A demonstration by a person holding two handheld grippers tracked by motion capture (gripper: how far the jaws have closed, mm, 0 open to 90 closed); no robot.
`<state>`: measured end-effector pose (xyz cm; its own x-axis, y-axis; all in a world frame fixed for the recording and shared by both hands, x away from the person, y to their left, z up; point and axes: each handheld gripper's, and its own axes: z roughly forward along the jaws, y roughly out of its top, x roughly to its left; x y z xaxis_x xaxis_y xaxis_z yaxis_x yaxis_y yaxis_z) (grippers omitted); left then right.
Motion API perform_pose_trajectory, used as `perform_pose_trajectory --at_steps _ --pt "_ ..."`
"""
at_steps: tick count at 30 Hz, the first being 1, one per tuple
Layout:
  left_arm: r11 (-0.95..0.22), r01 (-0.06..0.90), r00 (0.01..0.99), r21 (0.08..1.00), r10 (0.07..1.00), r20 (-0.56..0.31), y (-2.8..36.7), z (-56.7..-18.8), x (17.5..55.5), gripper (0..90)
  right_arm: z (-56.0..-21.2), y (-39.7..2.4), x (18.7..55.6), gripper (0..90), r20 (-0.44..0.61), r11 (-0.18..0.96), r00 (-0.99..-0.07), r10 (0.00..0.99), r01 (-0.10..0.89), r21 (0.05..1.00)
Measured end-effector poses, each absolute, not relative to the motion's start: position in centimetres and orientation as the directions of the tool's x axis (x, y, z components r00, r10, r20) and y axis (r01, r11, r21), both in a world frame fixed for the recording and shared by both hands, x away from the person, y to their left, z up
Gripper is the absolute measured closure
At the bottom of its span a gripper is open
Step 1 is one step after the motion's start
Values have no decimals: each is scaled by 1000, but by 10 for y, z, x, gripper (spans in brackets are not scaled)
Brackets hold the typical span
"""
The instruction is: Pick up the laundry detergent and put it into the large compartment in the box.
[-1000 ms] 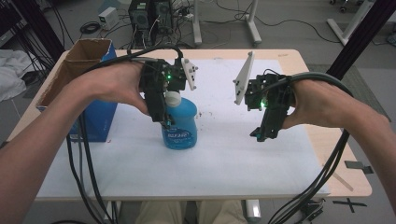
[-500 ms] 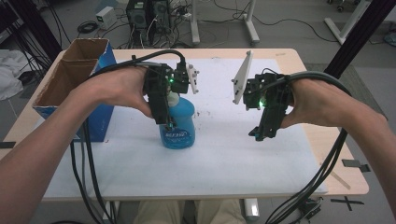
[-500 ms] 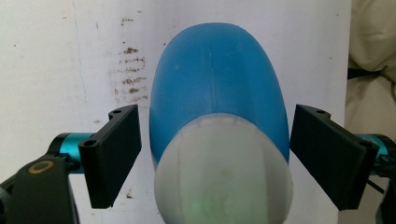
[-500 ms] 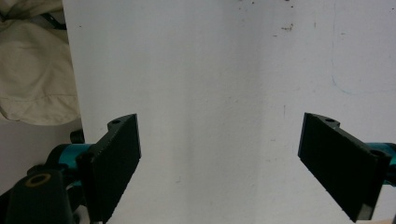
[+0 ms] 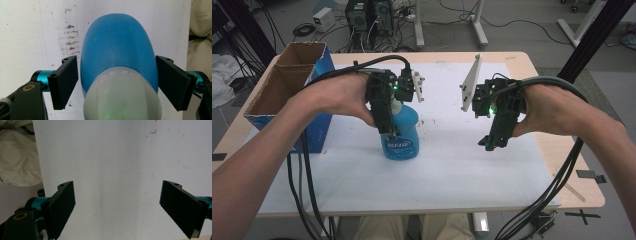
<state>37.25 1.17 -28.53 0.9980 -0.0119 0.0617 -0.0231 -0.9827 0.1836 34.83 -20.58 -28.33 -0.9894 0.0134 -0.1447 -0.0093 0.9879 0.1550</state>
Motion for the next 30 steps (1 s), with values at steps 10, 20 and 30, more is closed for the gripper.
perform_pose_trajectory --at_steps 10,20,30 --pt "-983 -20 998 181 -10 56 11 -284 372 240 -283 -205 348 123 -145 988 -989 13 -9 155" --pt "-984 -9 999 176 1 55 12 -283 372 270 -283 -205 348 123 -142 988 -990 17 -5 151" --pt "-985 -17 998 170 -6 63 10 -284 372 304 -283 -205 347 123 -143 989 -990 17 -5 150"
